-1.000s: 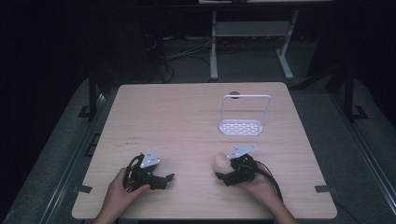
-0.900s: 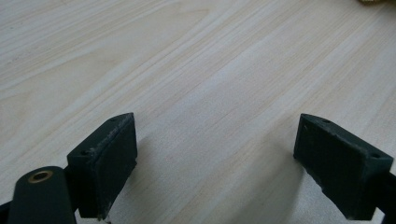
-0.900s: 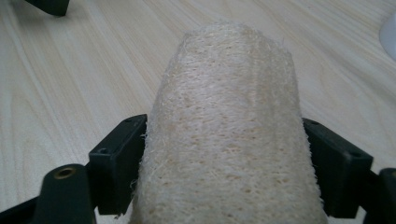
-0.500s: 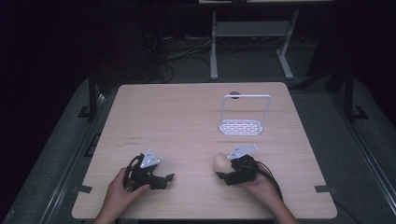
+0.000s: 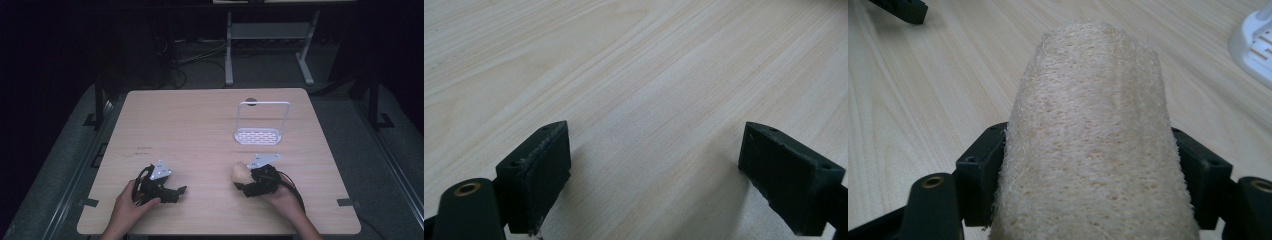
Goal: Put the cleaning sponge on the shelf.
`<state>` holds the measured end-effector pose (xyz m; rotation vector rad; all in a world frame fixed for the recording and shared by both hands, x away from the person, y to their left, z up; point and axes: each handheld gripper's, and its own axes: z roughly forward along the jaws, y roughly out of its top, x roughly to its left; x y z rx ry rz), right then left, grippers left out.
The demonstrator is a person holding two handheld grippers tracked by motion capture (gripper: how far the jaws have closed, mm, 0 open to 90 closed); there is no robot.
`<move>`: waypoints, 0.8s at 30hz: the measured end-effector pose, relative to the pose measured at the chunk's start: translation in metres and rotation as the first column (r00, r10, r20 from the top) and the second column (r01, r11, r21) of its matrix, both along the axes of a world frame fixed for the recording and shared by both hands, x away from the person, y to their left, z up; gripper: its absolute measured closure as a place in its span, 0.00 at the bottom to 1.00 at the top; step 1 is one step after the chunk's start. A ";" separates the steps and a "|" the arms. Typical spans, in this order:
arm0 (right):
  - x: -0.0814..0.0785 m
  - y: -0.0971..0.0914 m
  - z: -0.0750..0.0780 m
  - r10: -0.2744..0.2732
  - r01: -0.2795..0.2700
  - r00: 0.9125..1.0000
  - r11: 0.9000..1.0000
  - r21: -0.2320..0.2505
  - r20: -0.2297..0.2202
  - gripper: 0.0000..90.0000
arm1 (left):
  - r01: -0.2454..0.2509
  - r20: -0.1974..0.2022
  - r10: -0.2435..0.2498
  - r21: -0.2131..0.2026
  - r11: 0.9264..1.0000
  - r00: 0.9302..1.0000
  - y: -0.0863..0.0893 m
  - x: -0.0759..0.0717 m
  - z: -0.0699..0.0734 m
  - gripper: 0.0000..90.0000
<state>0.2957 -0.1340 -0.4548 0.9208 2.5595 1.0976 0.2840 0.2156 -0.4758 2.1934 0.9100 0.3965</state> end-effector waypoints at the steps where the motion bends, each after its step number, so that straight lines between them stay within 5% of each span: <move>1: 0.000 -0.001 0.001 0.003 -0.003 1.000 1.000 -0.003 0.004 0.30 | 0.000 0.000 0.000 0.000 1.000 1.000 0.000 0.000 0.000 0.14; 24: 0.007 -0.021 0.013 -0.050 0.049 0.998 0.999 0.012 0.028 0.30 | 0.000 0.000 0.000 0.000 1.000 1.000 0.000 0.000 0.000 0.14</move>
